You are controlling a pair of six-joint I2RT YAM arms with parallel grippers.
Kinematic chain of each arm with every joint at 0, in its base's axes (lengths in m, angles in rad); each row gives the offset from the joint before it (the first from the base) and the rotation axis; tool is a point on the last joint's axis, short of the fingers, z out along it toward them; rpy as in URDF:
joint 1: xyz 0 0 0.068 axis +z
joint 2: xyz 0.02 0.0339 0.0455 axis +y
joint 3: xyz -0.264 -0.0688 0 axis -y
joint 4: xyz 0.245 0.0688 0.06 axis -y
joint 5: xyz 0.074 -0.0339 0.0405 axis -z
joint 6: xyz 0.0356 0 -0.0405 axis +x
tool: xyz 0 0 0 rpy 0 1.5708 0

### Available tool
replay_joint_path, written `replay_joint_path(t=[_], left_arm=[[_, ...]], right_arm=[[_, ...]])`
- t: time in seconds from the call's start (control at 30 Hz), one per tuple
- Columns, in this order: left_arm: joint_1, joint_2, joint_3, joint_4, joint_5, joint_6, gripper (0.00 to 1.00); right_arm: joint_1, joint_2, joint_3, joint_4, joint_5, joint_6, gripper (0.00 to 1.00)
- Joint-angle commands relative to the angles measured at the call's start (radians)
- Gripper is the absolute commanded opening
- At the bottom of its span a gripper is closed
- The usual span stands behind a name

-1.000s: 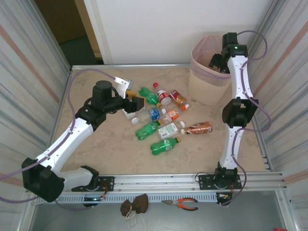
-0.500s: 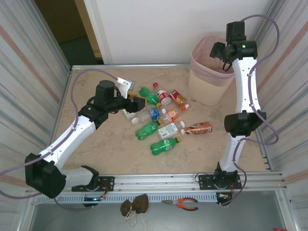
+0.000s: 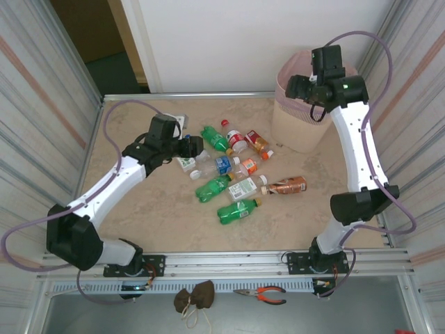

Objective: Put the plastic bottles in the bin

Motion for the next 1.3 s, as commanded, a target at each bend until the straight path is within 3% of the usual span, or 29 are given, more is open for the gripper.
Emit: replay_joint_path(t=[0.0,0.13,0.43,0.83,1.07,1.27], left_arm=[[0.025,0.051,0.056,-0.107,-0.126,-0.117,0.73],[0.054,0.129,0.090,-0.156,-0.119,-0.184,0.73],[0.078,0.344,0.212,-0.254,-0.214,-0.281,0.74],[0.140,0.511,0.279,-0.228,-0.162,-0.340,0.78],[0.169,0.560,0.285,-0.166,-0.082,-0.362,0.80],[0.170,0.569,0.300,-0.161,-0.078,-0.354,0.82]], right_arm=[[0.019,-0.055,-0.082,0.062,-0.027,0.033,0.81],[0.029,-0.093,-0.161,0.084,-0.034,0.047,0.80],[0.038,-0.148,-0.283,0.098,-0.024,0.052,0.80],[0.039,-0.183,-0.318,0.087,-0.011,0.047,0.80],[0.039,-0.189,-0.321,0.083,0.003,0.035,0.81],[0.039,-0.187,-0.323,0.084,0.001,0.032,0.81]])
